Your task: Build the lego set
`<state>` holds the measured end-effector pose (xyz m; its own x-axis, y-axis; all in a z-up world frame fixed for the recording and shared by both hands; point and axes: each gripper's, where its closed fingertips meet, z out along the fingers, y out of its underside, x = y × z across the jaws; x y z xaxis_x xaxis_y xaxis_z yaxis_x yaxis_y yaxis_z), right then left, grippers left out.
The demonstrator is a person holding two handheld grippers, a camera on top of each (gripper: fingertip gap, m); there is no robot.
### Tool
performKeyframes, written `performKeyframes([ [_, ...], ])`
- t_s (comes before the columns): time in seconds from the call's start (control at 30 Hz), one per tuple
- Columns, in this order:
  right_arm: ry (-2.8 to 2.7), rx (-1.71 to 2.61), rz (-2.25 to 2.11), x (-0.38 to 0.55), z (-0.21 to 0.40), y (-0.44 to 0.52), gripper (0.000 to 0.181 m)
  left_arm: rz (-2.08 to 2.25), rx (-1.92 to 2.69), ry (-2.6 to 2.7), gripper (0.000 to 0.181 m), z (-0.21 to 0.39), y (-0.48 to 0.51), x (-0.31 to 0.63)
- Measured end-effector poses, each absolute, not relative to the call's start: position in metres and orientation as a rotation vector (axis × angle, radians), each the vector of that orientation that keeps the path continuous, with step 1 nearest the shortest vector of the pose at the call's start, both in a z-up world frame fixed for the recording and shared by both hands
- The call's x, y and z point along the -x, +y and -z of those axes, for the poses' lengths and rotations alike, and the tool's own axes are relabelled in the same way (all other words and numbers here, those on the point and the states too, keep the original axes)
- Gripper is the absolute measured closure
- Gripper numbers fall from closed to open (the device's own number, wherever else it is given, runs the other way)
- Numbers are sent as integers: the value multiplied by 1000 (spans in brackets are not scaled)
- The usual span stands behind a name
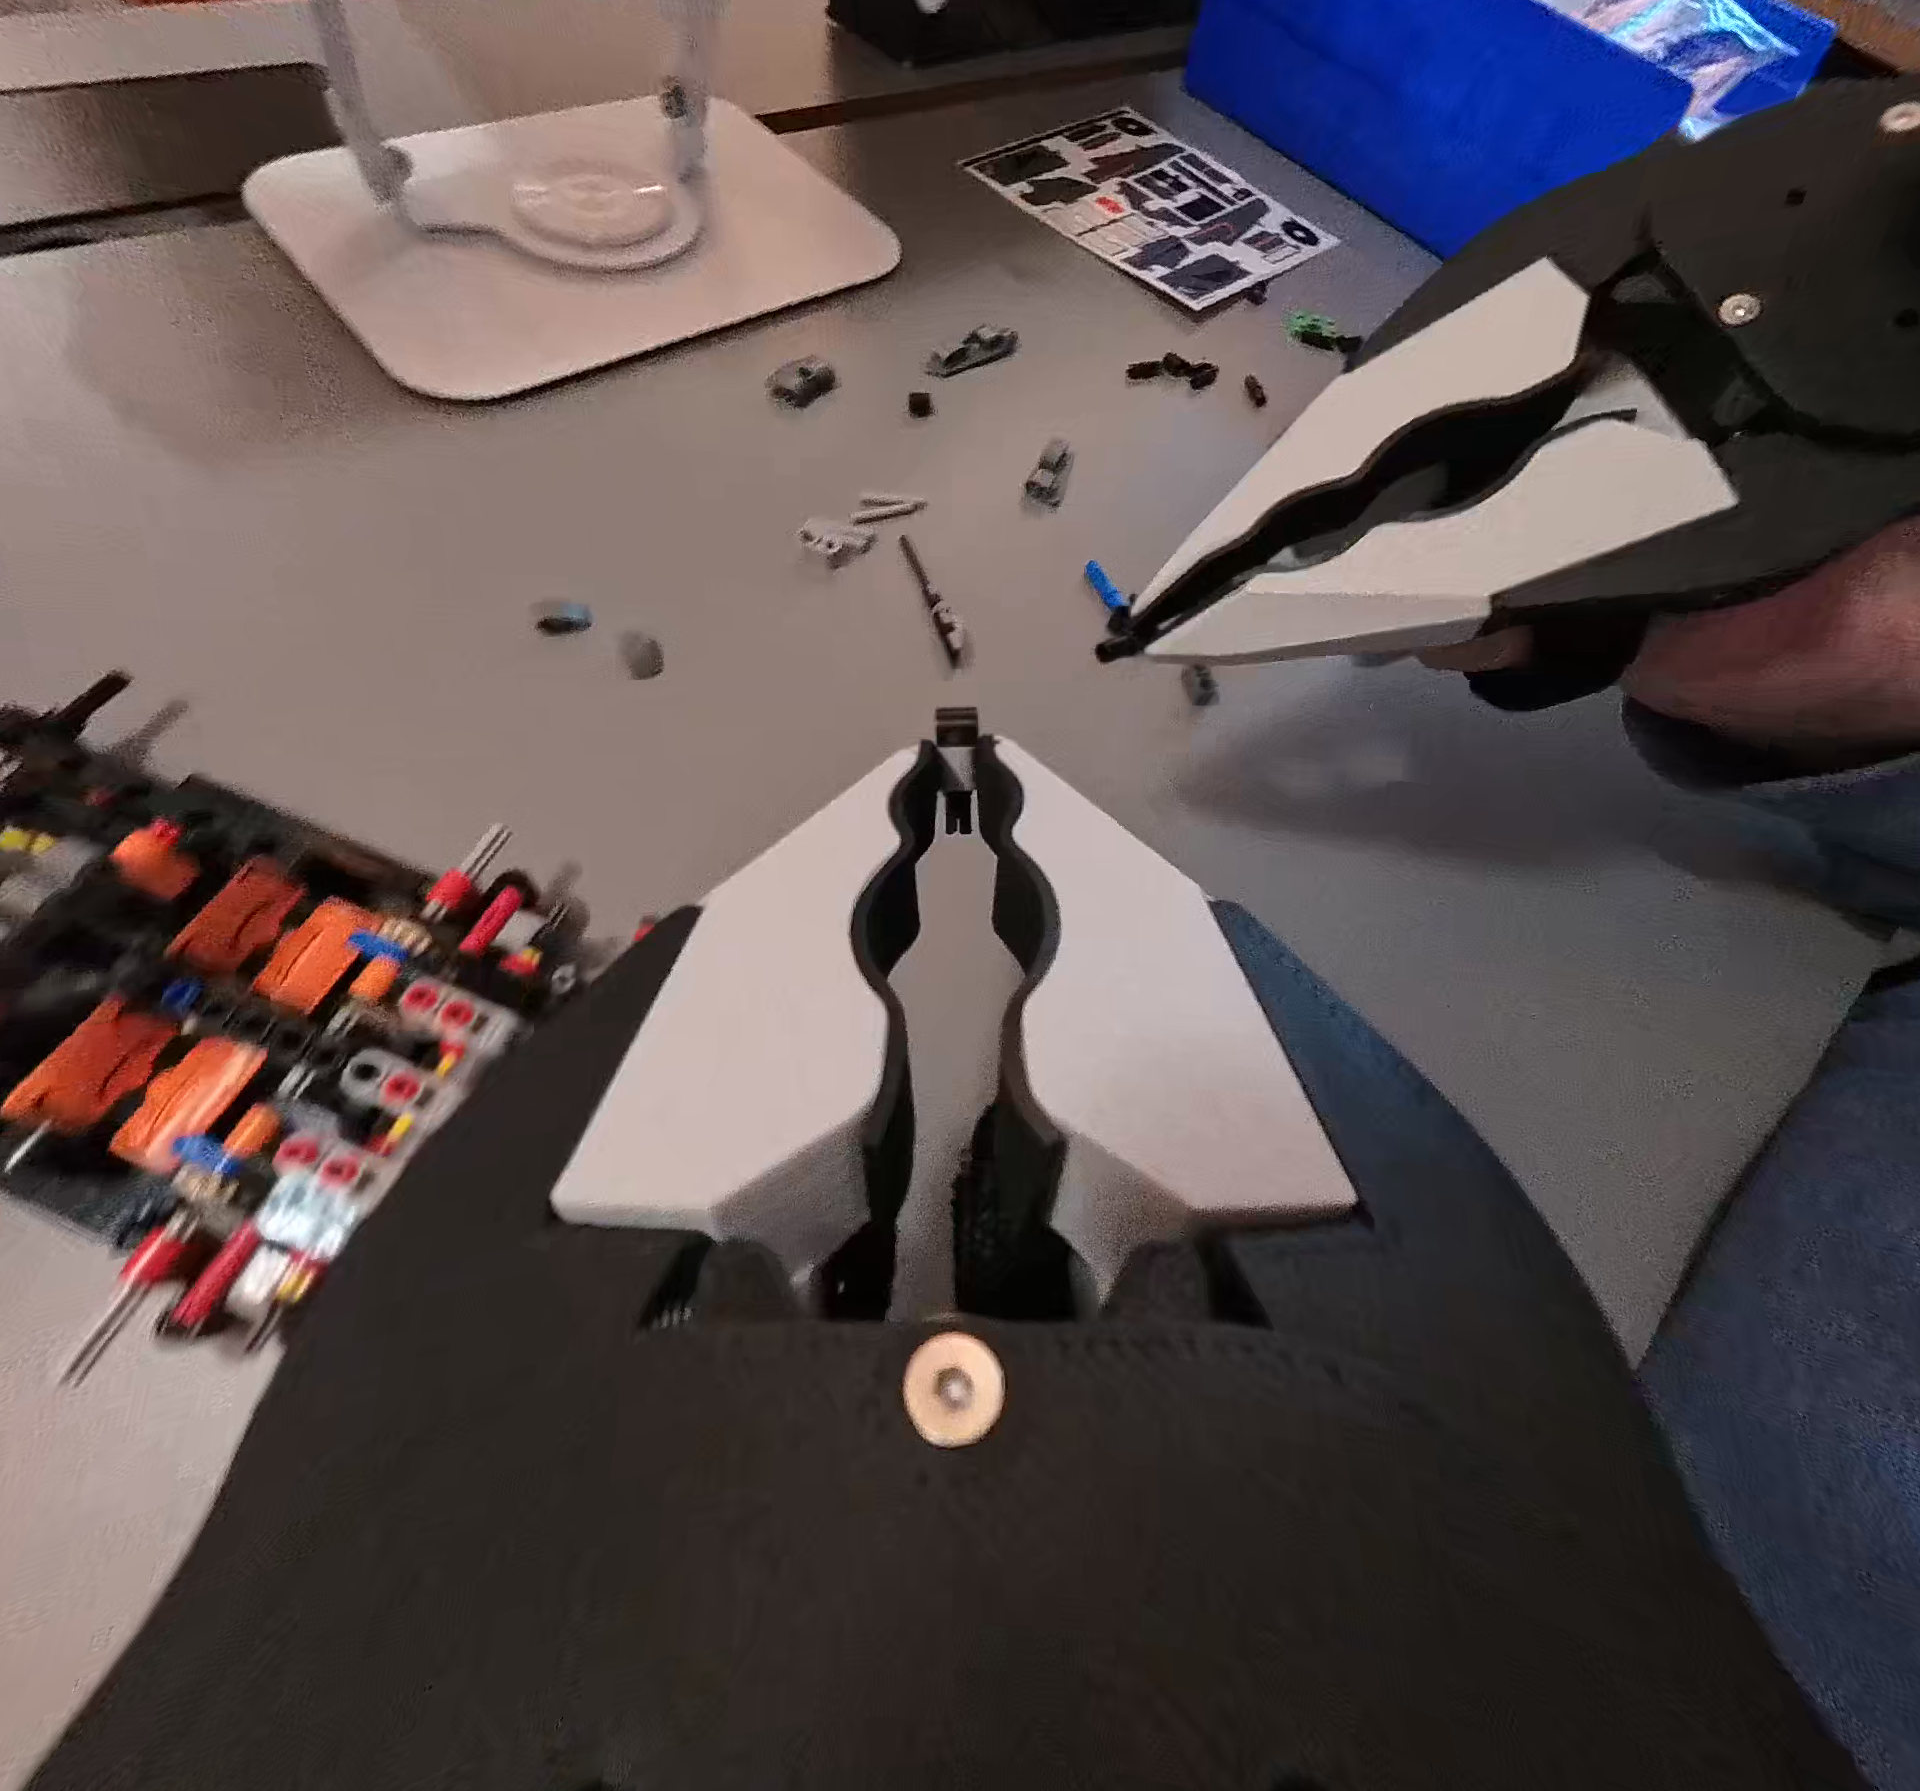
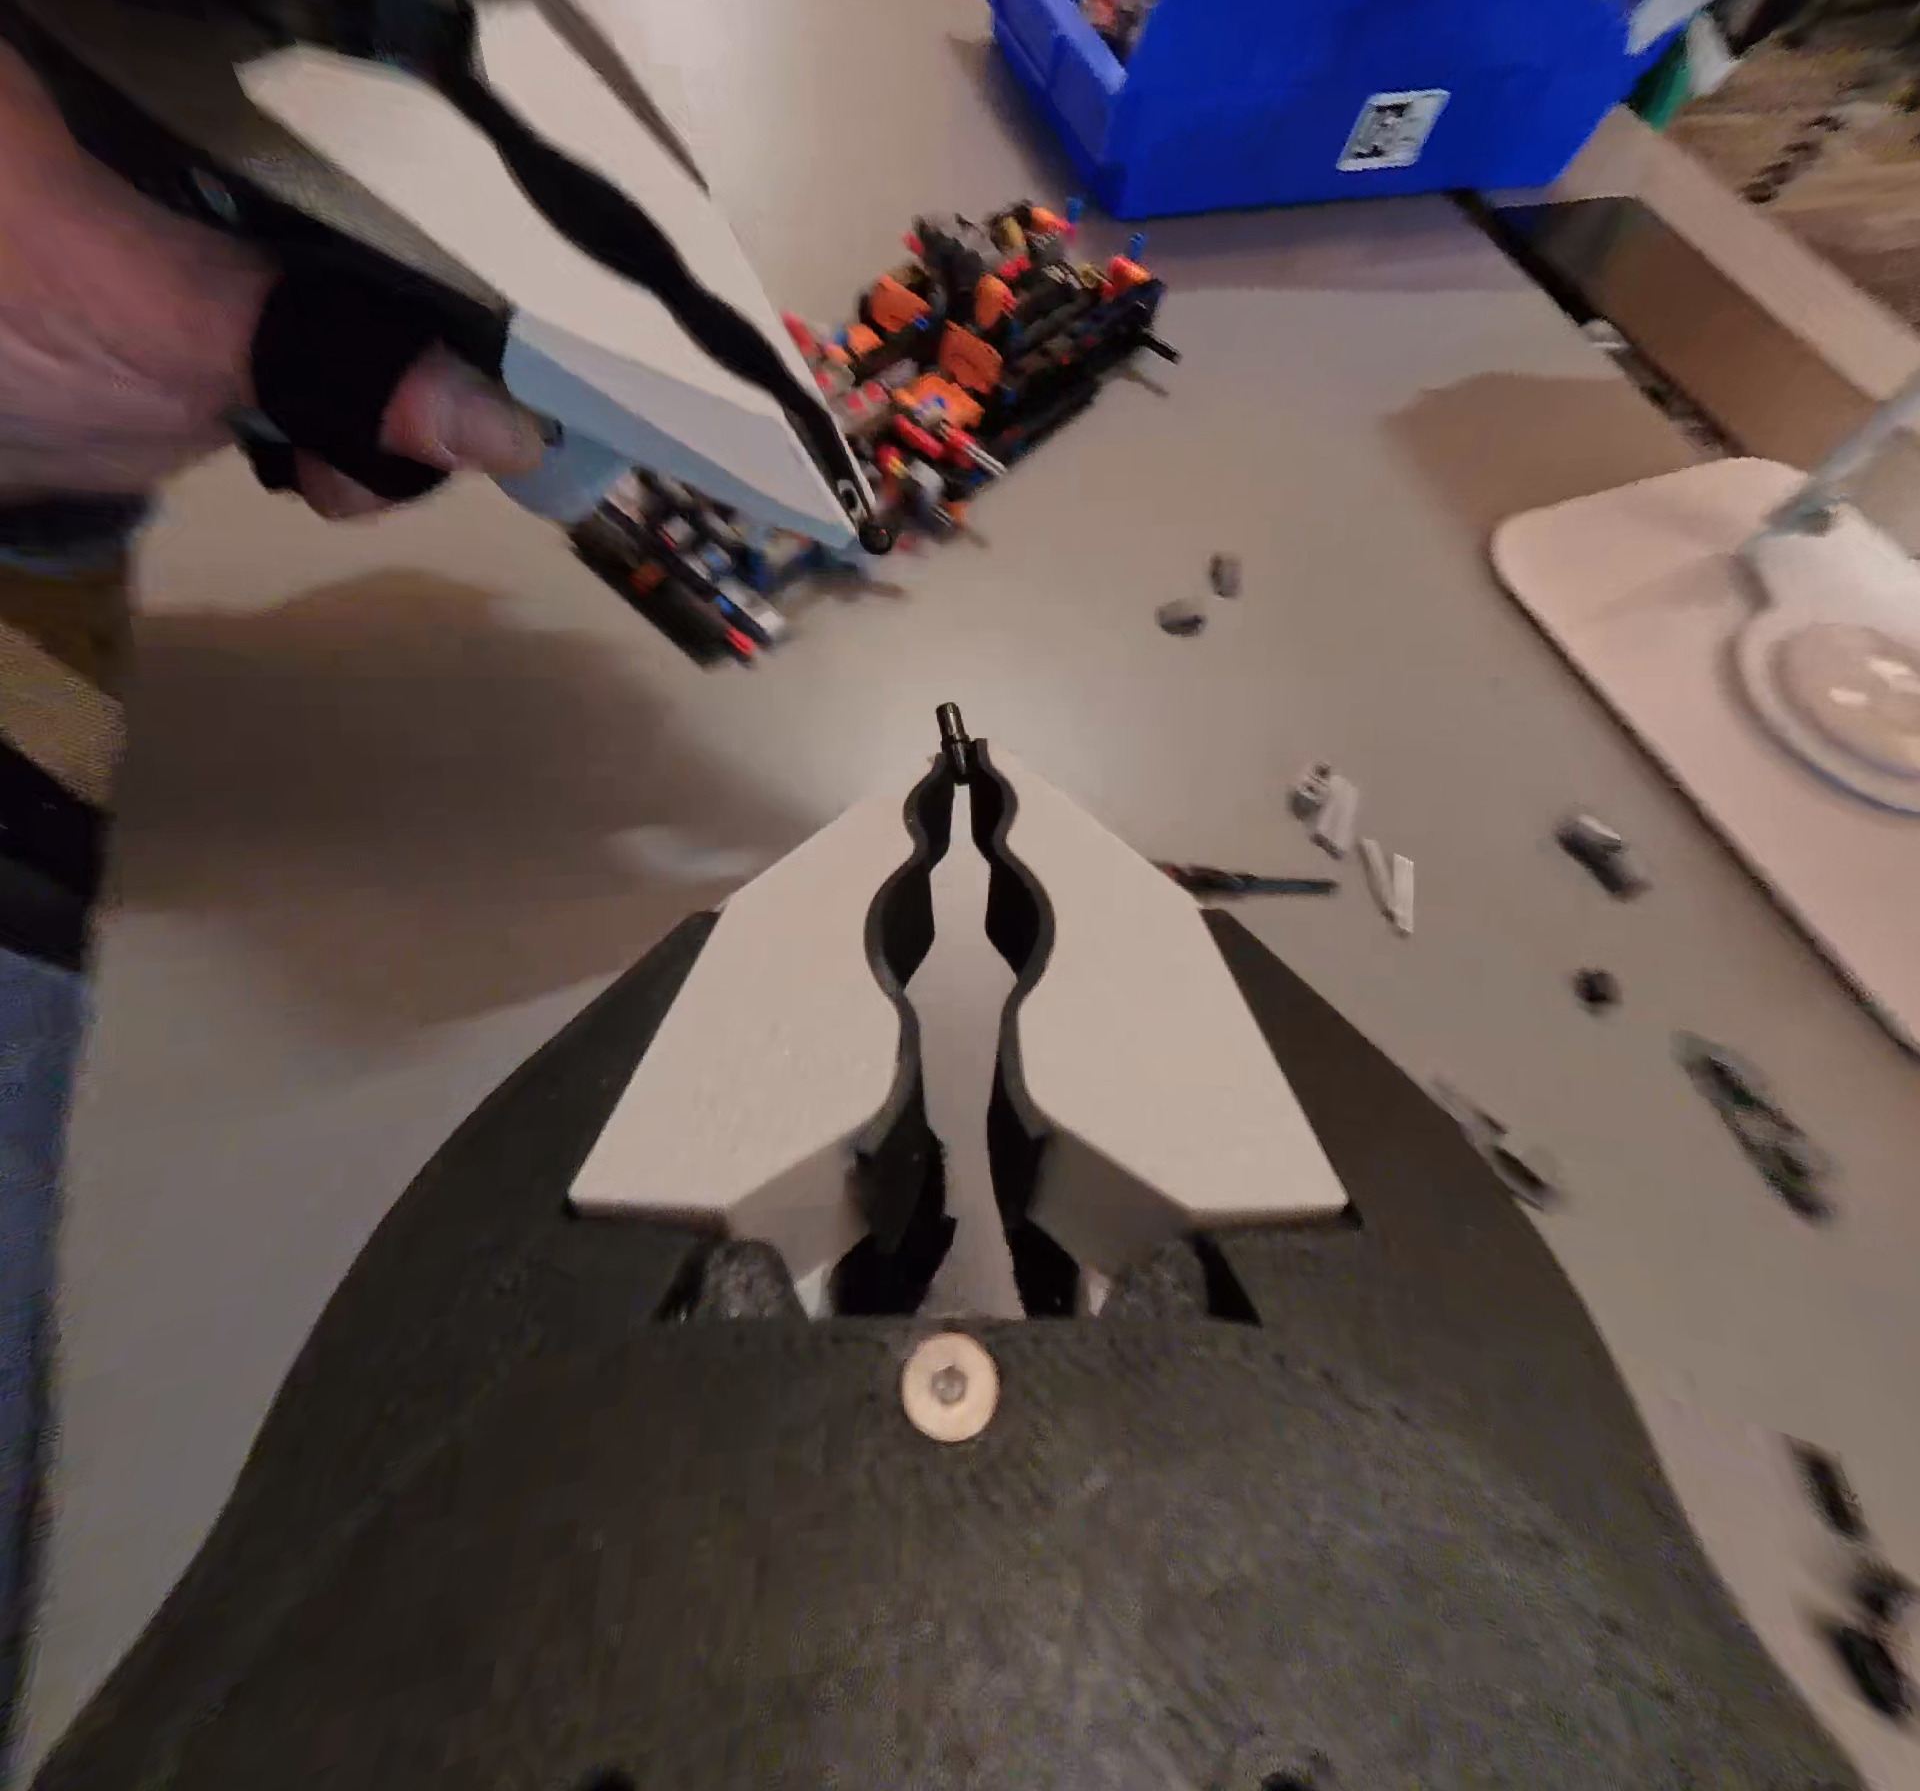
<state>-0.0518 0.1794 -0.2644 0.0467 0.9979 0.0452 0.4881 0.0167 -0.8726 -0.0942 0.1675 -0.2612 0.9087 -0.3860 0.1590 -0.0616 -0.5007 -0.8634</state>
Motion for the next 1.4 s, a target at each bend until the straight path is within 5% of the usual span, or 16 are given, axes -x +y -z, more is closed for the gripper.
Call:
performKeyframes([
  [0.4, -1442, 1662, -1417, 117, 264, 147, 181, 179, 1978, 149, 176, 262, 147, 135],
  [1.4, -1416, 1767, -1388, 132, 293, 141, 181, -167, 2014, 164, 176, 289, 141, 138],
])
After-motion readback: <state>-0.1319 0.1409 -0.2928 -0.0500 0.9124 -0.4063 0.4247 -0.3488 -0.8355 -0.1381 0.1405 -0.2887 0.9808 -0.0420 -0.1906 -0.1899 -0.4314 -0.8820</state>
